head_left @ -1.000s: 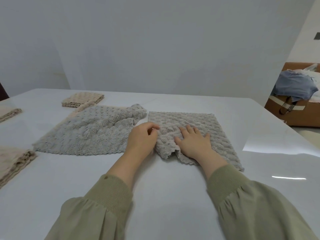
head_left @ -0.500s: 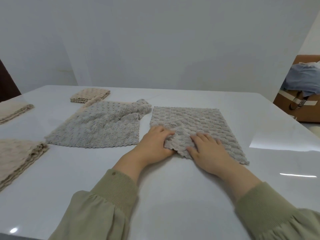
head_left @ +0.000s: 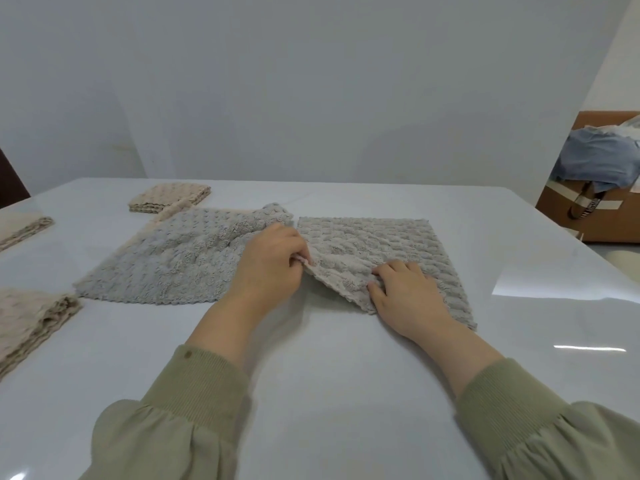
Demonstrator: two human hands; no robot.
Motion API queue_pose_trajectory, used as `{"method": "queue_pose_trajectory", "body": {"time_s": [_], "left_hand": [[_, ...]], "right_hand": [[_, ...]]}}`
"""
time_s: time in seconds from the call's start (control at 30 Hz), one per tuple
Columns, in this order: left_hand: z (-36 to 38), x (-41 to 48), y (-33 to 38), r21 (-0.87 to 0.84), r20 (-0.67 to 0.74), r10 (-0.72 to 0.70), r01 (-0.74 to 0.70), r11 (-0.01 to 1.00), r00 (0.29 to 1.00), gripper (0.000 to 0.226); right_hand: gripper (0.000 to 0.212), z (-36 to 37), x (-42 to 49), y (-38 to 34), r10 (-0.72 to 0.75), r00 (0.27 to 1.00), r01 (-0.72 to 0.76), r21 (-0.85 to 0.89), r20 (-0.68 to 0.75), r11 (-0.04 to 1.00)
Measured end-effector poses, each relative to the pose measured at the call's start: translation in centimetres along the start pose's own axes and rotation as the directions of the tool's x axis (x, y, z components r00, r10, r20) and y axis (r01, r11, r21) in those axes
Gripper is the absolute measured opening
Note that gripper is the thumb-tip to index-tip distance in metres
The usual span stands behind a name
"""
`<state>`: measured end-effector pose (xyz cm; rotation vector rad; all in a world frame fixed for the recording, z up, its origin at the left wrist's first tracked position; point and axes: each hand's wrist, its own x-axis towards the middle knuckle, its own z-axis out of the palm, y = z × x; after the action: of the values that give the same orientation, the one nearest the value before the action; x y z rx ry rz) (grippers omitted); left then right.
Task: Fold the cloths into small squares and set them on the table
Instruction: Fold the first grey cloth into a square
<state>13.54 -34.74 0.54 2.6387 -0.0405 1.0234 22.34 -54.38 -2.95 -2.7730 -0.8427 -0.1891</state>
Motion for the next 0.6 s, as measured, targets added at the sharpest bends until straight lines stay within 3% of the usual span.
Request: {"method": "queue_pose_trajectory", "body": {"time_s": [0.1,0.2,0.27,0.33,0.4,0.47,0.5,0.6], "left_hand": [[-1.2,0.1,0.4,-0.113,0.130,-0.185,0.200,0.973,0.974,0.022],[-1.5,0.1,0.2,-0.076,0.356,-0.265,0.310,0.948,0.896,0.021],[-1.5,-0.1,-0.1,-0.091,0.409,-0.299,0.365,0.927,0.862,0.029],[-1.2,-0.2,-0.3,-0.124,0.405,-0.332,0.410,0.903,0.852,0.042],[-0.6,-0.2,-0.2,-0.083,0.357,-0.339,0.391,0.917,0.871,0.044],[0.3,-0.2,-0.1,-0.027,0.341,-0.285,0.313,0.949,0.896,0.031],[0.8,-0.3,0.0,-0.008,0.364,-0.247,0.268,0.963,0.898,0.023],[2.0,-0.3,-0.1,0.036,0.466,-0.184,0.189,0.981,0.866,0.029]], "right_hand": [[0.033,-0.2,0.0,0.0,-0.008,0.998,0.010,0.028,-0.054,1.000],[0.036,-0.9,0.0,-0.2,-0.004,0.985,0.021,0.092,-0.174,0.996],[0.043,-1.5,-0.2,-0.3,-0.035,0.982,0.059,0.125,-0.187,0.990],[0.049,-1.8,-0.8,-0.7,-0.161,0.977,0.177,0.112,-0.140,0.978],[0.054,-2.0,-1.4,-1.4,-0.279,0.959,0.283,0.103,-0.050,0.954],[0.054,-2.0,-1.7,-1.7,-0.323,0.946,0.321,0.097,0.003,0.942],[0.050,-2.0,-1.7,-1.8,-0.323,0.946,0.321,0.093,0.002,0.942],[0.048,-2.2,-1.3,-1.3,-0.262,0.965,0.262,0.134,-0.015,0.956]]}}
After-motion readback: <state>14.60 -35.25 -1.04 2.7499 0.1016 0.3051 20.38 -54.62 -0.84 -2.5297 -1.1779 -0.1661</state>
